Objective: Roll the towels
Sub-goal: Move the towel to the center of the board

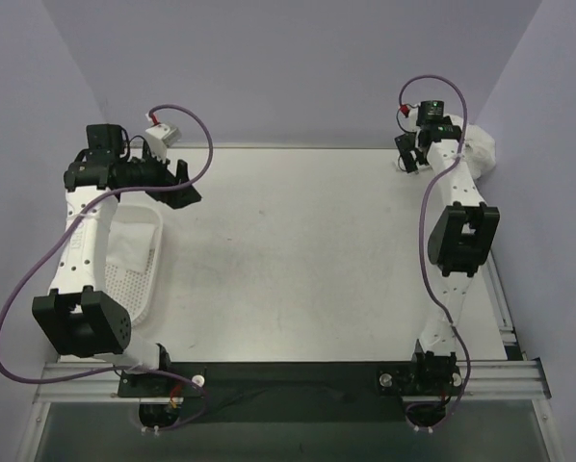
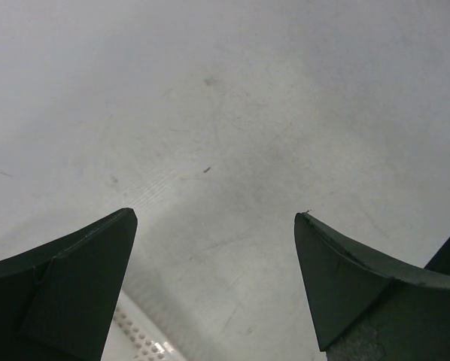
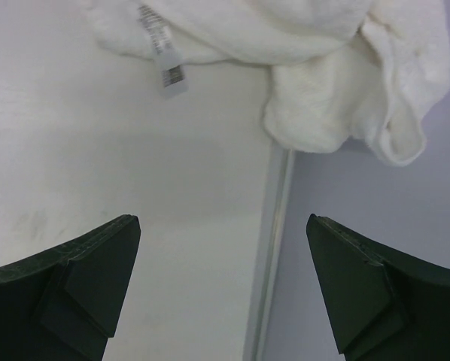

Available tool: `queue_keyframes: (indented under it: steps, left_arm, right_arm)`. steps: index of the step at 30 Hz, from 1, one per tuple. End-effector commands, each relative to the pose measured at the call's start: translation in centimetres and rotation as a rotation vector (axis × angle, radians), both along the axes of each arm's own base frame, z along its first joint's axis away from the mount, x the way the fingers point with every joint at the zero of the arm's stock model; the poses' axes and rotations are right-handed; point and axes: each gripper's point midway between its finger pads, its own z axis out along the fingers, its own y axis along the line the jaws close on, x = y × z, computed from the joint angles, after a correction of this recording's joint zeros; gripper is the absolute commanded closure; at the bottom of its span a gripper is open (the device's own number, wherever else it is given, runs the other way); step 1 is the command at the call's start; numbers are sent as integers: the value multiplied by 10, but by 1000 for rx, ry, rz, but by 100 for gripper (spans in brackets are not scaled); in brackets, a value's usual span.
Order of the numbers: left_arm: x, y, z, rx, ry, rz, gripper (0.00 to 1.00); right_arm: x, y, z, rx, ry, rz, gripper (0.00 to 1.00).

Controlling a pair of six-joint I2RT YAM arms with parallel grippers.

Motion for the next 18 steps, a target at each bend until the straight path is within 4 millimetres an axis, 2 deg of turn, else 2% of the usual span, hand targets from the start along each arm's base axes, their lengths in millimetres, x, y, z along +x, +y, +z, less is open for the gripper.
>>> queue_keyframes:
  steps: [1, 2, 3, 4, 5, 7, 8, 9, 11, 12, 15, 18]
  left_arm:
    - [-1, -20, 19, -85, -69, 32, 3]
    - [-4, -24, 17, -95, -65, 26, 3]
    - [-4, -25, 14, -104, -60, 28, 3]
    - [-7, -27, 4, -112, -32, 28, 3]
    - [-9, -30, 2, -119, -27, 26, 3]
    - [-11, -32, -9, -132, 10, 33, 3]
    - [-13, -34, -11, -137, 19, 26, 3]
    - [-14, -35, -15, -141, 34, 31, 3]
    - [-18, -36, -24, -146, 63, 34, 3]
    - [-19, -38, -25, -144, 63, 32, 3]
    - [-21, -38, -33, -142, 86, 39, 3]
    - [-26, -40, -43, -149, 122, 45, 3]
  right_arm:
    - [33, -68, 21, -304, -112, -165, 0]
    - [48, -77, 31, -364, -157, -155, 0]
    - [57, -84, 18, -407, -140, -151, 0]
    - [61, -93, 16, -449, -141, -164, 0]
    - [70, -105, 20, -478, -182, -180, 0]
    - [82, -122, 13, -551, -171, -159, 0]
    - [90, -129, 17, -576, -208, -164, 0]
    - [94, -145, 9, -615, -199, -159, 0]
    - [102, -164, 12, -664, -238, -176, 0]
    - [104, -177, 2, -700, -207, -165, 0]
    - [106, -198, -9, -751, -200, -168, 0]
    - [104, -208, -16, -753, -192, -163, 0]
